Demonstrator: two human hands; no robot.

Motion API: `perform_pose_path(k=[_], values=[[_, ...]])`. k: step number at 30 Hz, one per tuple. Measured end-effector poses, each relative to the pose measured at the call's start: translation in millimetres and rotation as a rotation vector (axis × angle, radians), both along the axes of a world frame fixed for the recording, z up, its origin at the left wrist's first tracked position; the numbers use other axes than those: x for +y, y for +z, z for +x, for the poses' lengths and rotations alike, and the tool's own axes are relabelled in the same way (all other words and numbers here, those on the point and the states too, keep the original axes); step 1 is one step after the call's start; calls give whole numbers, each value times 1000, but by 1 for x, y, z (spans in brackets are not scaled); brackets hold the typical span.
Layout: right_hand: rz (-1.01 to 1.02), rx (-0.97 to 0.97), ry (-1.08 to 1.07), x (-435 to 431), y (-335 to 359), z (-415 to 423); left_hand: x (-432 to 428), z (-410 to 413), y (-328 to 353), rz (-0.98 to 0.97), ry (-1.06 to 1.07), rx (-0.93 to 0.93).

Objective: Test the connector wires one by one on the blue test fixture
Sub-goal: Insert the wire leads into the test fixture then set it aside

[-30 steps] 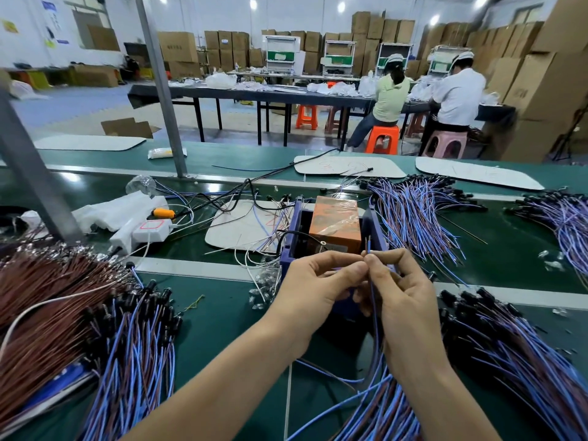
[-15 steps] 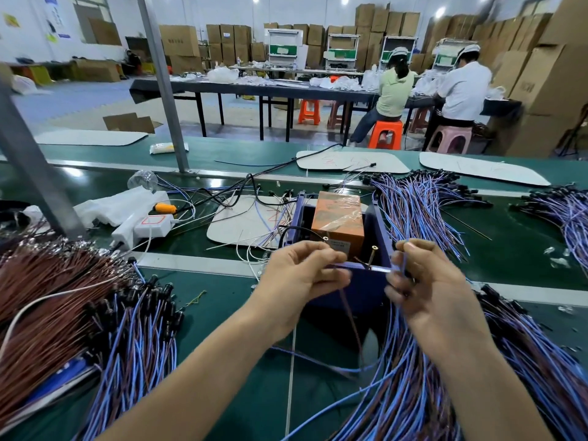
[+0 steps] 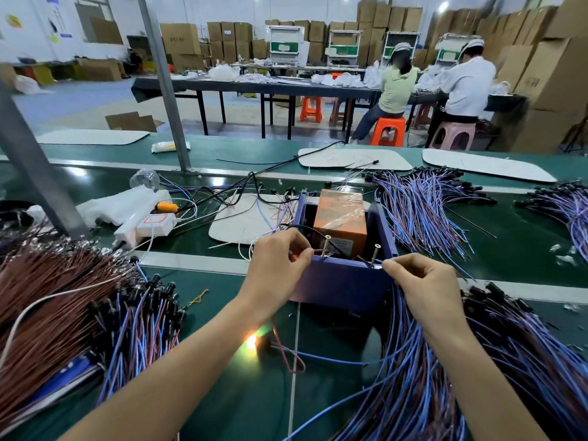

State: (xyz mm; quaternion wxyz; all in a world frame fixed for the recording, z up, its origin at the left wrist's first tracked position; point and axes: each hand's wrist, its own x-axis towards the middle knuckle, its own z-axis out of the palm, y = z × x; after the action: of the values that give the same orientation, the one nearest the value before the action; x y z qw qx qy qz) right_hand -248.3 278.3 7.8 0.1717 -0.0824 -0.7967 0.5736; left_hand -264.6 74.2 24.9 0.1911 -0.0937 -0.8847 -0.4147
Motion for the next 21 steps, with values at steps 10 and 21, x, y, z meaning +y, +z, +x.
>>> perform_pose_path(k=[10,21], values=[[-7,5,30,-1,3,4,0,-1,1,-28,8,-27],[-453,141,426,-43,42,48,12,44,40,565,-550,-381]])
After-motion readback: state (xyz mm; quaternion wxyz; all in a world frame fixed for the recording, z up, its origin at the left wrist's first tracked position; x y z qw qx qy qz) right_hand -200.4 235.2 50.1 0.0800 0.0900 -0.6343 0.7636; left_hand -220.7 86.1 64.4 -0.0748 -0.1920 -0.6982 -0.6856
